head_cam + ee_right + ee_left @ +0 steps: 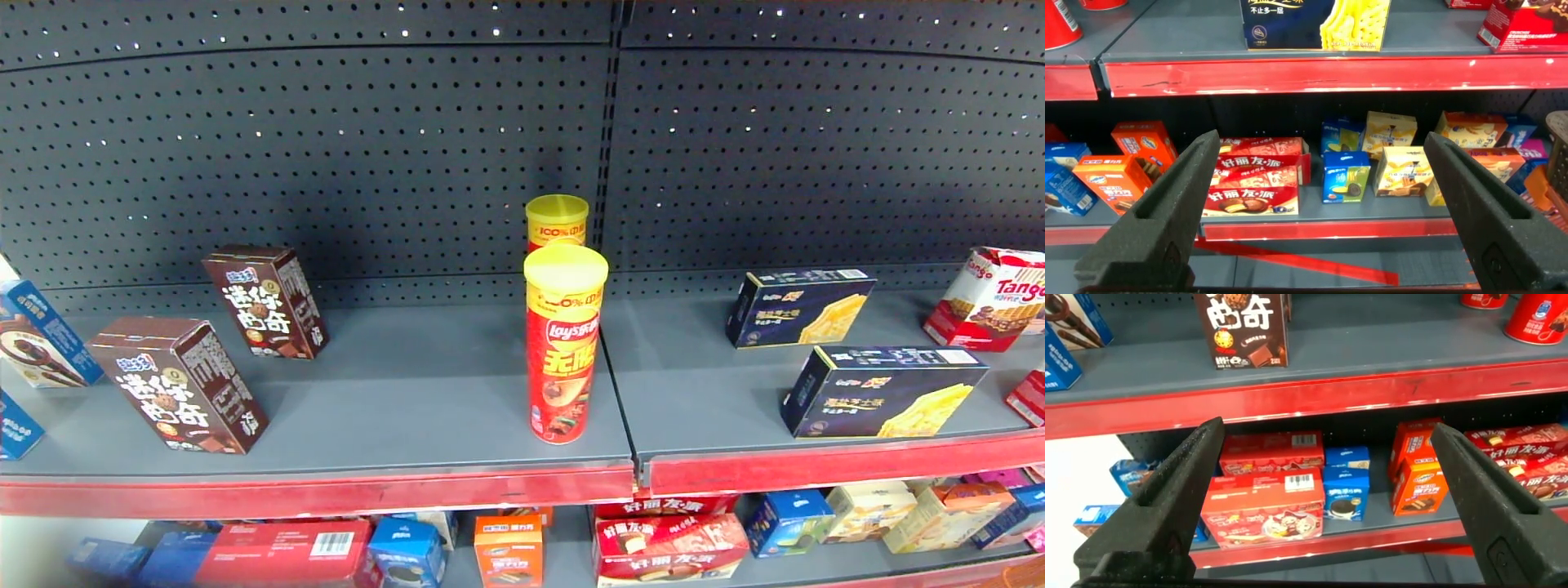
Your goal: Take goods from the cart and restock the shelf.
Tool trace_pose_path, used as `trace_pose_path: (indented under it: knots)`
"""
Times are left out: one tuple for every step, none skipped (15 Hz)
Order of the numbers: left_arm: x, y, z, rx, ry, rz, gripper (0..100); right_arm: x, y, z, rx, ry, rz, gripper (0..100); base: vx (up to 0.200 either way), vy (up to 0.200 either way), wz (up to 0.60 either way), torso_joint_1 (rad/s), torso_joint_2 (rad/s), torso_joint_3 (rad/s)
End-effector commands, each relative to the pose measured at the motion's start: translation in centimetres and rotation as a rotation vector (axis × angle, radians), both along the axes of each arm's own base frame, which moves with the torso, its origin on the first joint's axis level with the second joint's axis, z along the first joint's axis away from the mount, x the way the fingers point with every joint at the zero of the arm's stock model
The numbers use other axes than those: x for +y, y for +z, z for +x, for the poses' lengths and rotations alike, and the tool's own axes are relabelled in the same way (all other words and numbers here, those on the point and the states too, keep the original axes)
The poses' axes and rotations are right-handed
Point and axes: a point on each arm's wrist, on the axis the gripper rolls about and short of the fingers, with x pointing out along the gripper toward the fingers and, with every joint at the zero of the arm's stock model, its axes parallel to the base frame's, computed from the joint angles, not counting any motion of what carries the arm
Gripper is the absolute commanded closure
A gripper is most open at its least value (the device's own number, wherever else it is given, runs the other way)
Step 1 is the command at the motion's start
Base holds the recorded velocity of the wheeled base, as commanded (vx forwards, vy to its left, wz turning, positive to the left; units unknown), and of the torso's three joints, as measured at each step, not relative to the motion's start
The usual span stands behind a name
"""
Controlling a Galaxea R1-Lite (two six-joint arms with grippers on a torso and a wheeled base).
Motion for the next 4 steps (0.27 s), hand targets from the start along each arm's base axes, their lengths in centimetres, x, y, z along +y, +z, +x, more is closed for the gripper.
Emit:
trace_pose_path:
  knots:
    - [0.00, -0.02, 0.03, 0.004, 0.000, 0.000, 0, 0.00, 0.00, 0.01, 0.001, 0.001, -0.001, 0, 0.000, 0.000, 0.00, 0.000, 0.00, 0.000]
    - [0.00, -0.02, 0.03, 0.004, 0.000, 0.000, 0, 0.00, 0.00, 0.01, 0.001, 0.001, 0.000, 0, 0.000, 0.000, 0.00, 0.000, 0.00, 0.000]
    - [0.00, -0.02, 0.03, 0.004, 0.000, -0.001, 0, 0.00, 0.00, 0.01, 0.001, 0.001, 0.000, 0, 0.000, 0.000, 0.00, 0.000, 0.00, 0.000]
    - [0.00, 0.02, 0.02, 0.002, 0.000, -0.001, 0, 0.00, 0.00, 0.01, 0.001, 0.001, 0.000, 0, 0.000, 0.000, 0.00, 0.000, 0.00, 0.000]
